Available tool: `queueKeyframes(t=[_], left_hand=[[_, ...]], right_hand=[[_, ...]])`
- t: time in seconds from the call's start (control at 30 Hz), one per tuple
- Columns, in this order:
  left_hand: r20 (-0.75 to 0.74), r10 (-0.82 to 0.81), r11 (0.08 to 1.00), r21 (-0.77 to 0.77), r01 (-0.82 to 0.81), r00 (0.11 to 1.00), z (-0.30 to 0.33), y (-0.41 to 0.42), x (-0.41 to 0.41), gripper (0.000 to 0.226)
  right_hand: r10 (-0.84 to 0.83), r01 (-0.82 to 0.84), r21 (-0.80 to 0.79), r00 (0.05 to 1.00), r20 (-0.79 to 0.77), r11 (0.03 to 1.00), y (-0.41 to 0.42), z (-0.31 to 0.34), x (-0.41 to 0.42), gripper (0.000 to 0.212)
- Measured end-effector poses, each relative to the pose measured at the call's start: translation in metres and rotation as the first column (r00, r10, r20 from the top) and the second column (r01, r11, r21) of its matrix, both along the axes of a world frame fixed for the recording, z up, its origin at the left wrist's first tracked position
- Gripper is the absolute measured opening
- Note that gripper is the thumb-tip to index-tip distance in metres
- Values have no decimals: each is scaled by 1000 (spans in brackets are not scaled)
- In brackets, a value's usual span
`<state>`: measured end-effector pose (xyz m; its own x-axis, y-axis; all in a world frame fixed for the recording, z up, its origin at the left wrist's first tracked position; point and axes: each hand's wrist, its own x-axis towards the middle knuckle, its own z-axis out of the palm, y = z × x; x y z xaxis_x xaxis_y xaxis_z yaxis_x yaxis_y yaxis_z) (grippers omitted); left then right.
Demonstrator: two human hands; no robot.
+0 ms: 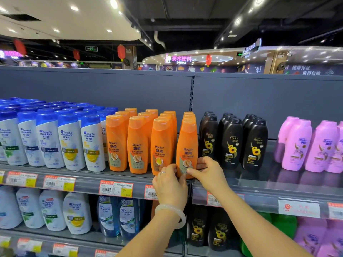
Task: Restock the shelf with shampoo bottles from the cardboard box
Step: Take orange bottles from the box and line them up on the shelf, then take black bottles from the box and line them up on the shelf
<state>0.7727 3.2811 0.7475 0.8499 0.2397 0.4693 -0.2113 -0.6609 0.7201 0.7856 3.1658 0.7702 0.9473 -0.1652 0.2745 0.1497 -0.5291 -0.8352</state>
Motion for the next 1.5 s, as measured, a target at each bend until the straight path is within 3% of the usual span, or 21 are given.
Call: queueKeyframes(t=[0.27,0.4,0.47,0.57,0.63,0.7,0.83,0.93,1.03,1.17,1.3,1.5], left_hand=[[42,-13,1000,-13,13,999,-4,1,1,30],[109,-56,998,-32,60,992,-7,3,-2,30],[173,-101,993,-36,109,980,-10,6,-5,33],[305,-101,995,44,92,947,-19,15,-7,39],[363,-54,996,90,23,930,-28,24,-10,39],[375,-6,996,89,-29,927,-39,36,-16,36],[234,117,984,103,-144,965,-74,72,-39,40],[-106,211,951,251,-179,972,-97,109,-63,52],[-371,289,934,310,-176,883,-118,152,-88,56],[-478,369,917,325,-230,797,-132,209,-115,55],[-538,418,901,346,-261,732,-147,262,-144,58],[-622,420,904,353,-242,661,-181,360,-188,53]], right_hand=[[-1,1,-22,1000,-20,1000,0,0,-2,36],[6,-6,-63,1000,-6,998,0,3,-9,54],[-44,51,-82,995,86,995,1,3,-16,59],[-112,156,-94,926,360,983,6,0,-30,49],[-27,101,-131,880,474,986,13,-5,-40,34],[119,-12,-219,869,481,976,27,-16,-47,20],[351,-239,-342,882,314,909,71,-61,-52,14],[479,-413,-363,871,113,836,109,-98,-57,23],[551,-554,-370,825,-123,746,147,-126,-70,34],[576,-658,-396,753,-319,641,192,-138,-89,41],[574,-707,-440,707,-413,554,235,-152,-97,44],[525,-754,-389,651,-548,529,329,-195,-122,47]])
